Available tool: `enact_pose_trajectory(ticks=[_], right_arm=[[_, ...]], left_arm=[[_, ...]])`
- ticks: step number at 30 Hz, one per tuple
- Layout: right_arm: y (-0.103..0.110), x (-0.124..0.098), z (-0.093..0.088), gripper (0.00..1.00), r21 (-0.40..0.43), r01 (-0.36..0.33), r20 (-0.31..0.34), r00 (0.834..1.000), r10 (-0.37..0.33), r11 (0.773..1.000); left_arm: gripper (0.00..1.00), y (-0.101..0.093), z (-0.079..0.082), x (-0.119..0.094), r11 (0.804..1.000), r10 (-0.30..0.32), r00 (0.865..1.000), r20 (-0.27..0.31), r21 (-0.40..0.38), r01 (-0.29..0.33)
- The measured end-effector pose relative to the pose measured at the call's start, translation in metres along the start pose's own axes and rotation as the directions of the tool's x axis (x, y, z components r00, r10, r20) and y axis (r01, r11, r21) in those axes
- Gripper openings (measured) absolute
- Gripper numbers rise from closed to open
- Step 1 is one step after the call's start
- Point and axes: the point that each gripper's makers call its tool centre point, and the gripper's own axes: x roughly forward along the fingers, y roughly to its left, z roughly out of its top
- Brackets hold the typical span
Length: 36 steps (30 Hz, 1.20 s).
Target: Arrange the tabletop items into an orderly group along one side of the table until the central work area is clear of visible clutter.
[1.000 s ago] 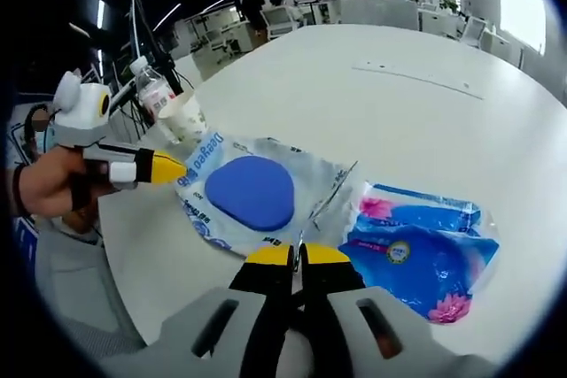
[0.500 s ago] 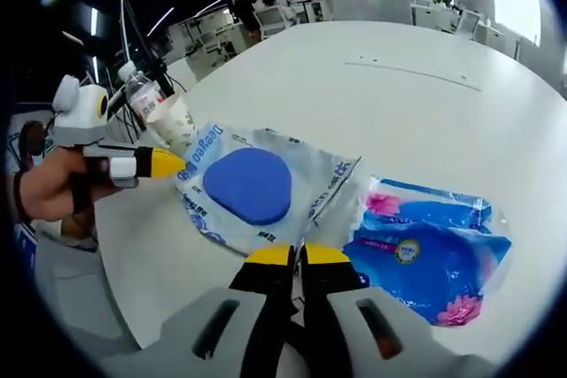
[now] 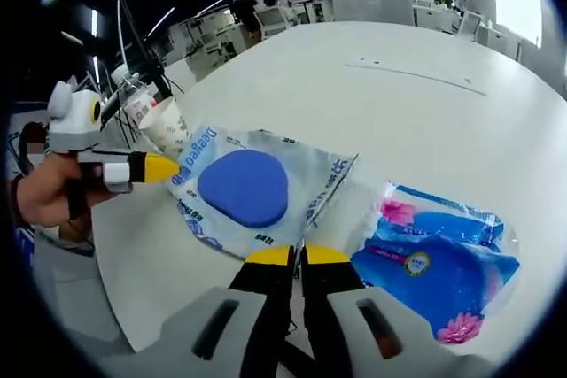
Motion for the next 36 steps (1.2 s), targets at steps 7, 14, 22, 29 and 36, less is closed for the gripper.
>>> enact_pose_trajectory(ticks=[7,14,22,29,36], right_arm=[[-0.001,-0.002,-0.002,0.03,0.002,0.005,0.006,1.0,-0.005,1.0],[-0.002,-0.007,-0.007,0.09,0.015,0.006,0.005,1.0,-0.007,1.0],[-0.001,-0.014,-0.014,0.1,0.005,0.019,-0.002,1.0,-0.019,1.0],[-0.006,-0.022,-0.017,0.1,0.011,0.036,-0.002,0.999,-0.036,0.999],[-0.004,-0.031,-0.022,0.09,0.002,0.046,-0.001,0.999,-0.046,0.999]], left_arm=[[0.02,0.003,-0.002,-0.002,1.0,0.002,1.0,-0.009,-0.001,-0.002],[0.08,0.011,-0.003,-0.011,1.0,0.006,1.0,-0.012,-0.019,-0.006],[0.09,0.013,-0.009,-0.025,0.999,0.004,1.0,-0.001,-0.033,-0.004],[0.09,0.009,-0.017,-0.038,0.999,-0.008,1.0,0.001,-0.031,0.008],[0.09,0.009,-0.025,-0.052,1.0,-0.011,1.0,-0.002,0.004,0.011]])
